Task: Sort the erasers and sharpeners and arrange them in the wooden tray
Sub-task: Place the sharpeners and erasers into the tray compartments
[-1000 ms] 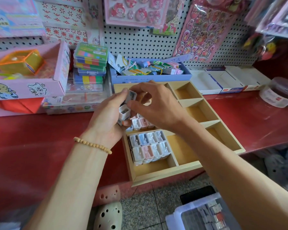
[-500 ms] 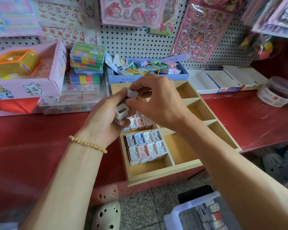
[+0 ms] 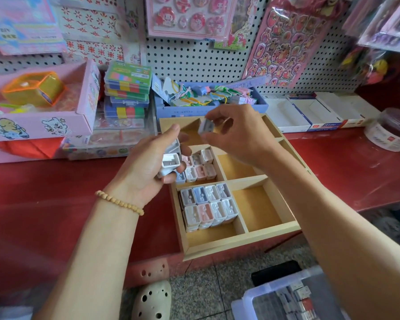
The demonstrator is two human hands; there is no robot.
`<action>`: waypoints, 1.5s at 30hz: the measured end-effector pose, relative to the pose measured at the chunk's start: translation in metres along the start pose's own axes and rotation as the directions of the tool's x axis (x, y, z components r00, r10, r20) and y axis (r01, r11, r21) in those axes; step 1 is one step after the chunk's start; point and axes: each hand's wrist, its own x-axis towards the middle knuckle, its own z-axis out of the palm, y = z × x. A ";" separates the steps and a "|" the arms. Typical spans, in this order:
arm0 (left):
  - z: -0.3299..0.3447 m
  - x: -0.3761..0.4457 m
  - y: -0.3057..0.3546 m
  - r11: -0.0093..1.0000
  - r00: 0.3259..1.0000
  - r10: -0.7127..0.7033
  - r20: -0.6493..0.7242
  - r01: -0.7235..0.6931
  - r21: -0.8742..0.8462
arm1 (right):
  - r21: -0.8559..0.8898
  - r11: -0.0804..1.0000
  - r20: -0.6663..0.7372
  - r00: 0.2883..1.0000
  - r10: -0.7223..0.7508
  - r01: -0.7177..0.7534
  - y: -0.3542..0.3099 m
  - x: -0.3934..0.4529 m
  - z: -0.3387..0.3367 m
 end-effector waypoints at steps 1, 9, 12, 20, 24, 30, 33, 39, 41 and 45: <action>-0.001 0.000 0.000 1.000 1.000 -0.010 -0.007 0.010 -0.013 | -0.044 0.999 0.019 1.000 0.005 -0.004 0.004 0.002 0.002; -0.009 0.002 0.003 0.998 0.999 0.001 -0.049 -0.004 -0.059 | -0.298 0.949 0.260 0.965 -0.024 0.103 0.009 0.003 0.033; -0.012 0.003 0.002 0.999 0.999 0.022 -0.043 -0.023 -0.032 | -0.354 0.926 0.285 0.958 -0.026 0.131 0.009 0.004 0.039; -0.014 0.005 -0.002 0.992 0.989 0.092 -0.118 -0.081 0.098 | -0.430 0.885 0.304 0.952 -0.041 0.176 0.016 0.000 0.040; -0.011 0.004 -0.004 0.985 0.985 0.094 -0.144 -0.071 0.158 | -0.422 0.893 0.262 0.964 -0.046 0.157 0.018 0.000 0.037; -0.010 0.004 -0.004 0.976 0.981 0.081 -0.173 -0.044 0.212 | 0.125 0.992 0.083 0.997 0.009 -0.019 -0.004 -0.006 0.022; -0.008 0.003 -0.005 0.983 0.984 0.096 -0.150 -0.070 0.173 | 0.242 0.968 0.171 0.985 0.028 -0.070 -0.014 -0.007 0.018; -0.009 0.002 -0.006 0.980 0.986 0.136 -0.092 -0.120 0.160 | 0.250 0.968 0.063 0.998 0.017 -0.032 -0.017 -0.010 0.025; -0.009 0.003 -0.006 0.981 0.985 0.128 -0.117 -0.108 0.163 | 0.085 0.995 -0.011 0.999 -0.051 0.052 -0.018 -0.013 0.024; -0.009 0.006 -0.008 0.975 0.977 0.156 -0.144 -0.129 0.183 | -0.061 0.981 0.049 0.982 -0.183 0.186 -0.020 -0.017 0.024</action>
